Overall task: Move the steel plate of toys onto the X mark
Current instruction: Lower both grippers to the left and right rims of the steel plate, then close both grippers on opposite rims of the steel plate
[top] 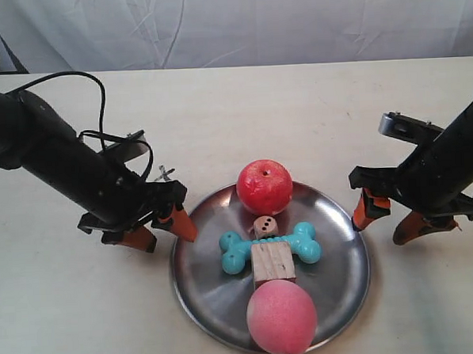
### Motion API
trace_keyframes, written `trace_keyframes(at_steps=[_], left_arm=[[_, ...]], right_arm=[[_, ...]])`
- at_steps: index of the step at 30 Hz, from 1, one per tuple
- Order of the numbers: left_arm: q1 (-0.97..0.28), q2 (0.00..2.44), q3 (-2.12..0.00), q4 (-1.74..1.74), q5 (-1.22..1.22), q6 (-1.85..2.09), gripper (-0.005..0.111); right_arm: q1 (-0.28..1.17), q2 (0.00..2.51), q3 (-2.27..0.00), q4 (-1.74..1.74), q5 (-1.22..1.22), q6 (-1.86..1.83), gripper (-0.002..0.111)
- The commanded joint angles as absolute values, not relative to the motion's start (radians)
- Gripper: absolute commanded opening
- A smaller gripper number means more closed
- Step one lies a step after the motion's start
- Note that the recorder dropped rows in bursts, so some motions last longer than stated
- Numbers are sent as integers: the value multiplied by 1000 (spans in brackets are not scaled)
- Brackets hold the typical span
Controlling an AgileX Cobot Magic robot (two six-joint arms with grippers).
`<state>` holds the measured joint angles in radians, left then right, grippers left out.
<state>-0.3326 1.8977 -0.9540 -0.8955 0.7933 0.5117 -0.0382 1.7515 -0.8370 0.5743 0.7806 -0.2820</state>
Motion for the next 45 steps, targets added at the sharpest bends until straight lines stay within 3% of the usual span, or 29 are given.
trace_keyframes(at_steps=[1, 39, 45], left_arm=[[-343, 1901, -957, -916, 784, 496, 67], [-393, 1901, -957, -905, 734, 489, 67], [-393, 1901, -957, -905, 724, 489, 67]], right_arm=[[-39, 1755, -799, 620, 737, -330, 64], [-39, 1842, -732, 796, 699, -477, 63], [19, 1842, -732, 793, 680, -480, 63]])
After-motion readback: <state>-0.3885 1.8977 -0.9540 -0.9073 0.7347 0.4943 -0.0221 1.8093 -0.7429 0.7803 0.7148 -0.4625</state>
